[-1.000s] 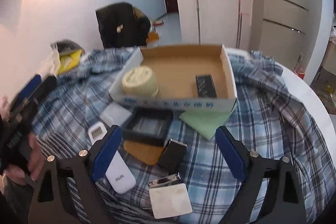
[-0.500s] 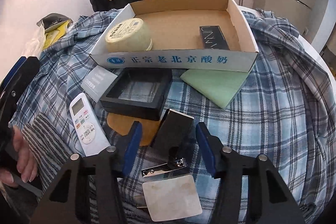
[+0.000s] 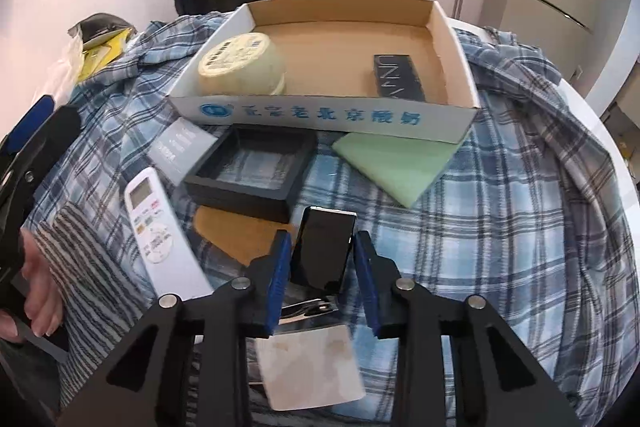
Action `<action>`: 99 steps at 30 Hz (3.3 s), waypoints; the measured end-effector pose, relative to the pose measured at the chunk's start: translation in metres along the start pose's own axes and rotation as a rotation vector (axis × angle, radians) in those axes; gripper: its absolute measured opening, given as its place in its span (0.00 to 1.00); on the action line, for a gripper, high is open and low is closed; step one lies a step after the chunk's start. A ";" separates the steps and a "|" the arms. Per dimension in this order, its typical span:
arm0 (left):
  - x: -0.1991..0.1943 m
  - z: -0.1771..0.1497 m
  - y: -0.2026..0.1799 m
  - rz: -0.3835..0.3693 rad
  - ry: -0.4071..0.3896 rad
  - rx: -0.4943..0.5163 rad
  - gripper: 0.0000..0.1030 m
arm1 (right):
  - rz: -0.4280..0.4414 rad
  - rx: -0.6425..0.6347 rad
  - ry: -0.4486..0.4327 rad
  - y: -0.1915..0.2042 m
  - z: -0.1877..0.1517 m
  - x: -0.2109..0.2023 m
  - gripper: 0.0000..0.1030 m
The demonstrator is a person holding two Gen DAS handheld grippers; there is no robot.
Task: Organize rigid objects
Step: 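Grasp the small black item beside the remote with the right tool, then grasp the black magnifier frame with the left tool while the right tool holds its item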
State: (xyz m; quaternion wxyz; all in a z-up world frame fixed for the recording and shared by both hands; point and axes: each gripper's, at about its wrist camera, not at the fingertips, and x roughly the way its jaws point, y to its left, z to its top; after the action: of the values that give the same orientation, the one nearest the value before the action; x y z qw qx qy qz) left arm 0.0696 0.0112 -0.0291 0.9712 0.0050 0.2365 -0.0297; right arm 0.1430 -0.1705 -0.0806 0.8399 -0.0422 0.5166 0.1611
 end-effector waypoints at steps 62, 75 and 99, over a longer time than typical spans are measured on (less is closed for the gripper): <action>0.124 0.002 -0.104 -0.036 0.696 -0.087 0.82 | -0.099 0.258 -0.325 -0.077 0.011 -0.064 0.28; 0.113 -0.002 -0.102 -0.056 0.708 -0.052 0.71 | -0.081 0.243 -0.294 -0.075 0.011 -0.059 0.28; 0.097 -0.014 -0.086 -0.128 0.719 -0.055 0.74 | -0.056 0.244 -0.223 -0.072 0.011 -0.041 0.28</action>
State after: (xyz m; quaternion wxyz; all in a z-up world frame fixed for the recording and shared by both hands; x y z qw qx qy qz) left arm 0.1440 -0.0793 -0.0853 0.8220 -0.0256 0.5632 -0.0806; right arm 0.1587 -0.2454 -0.0465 0.8951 0.0642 0.4344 0.0775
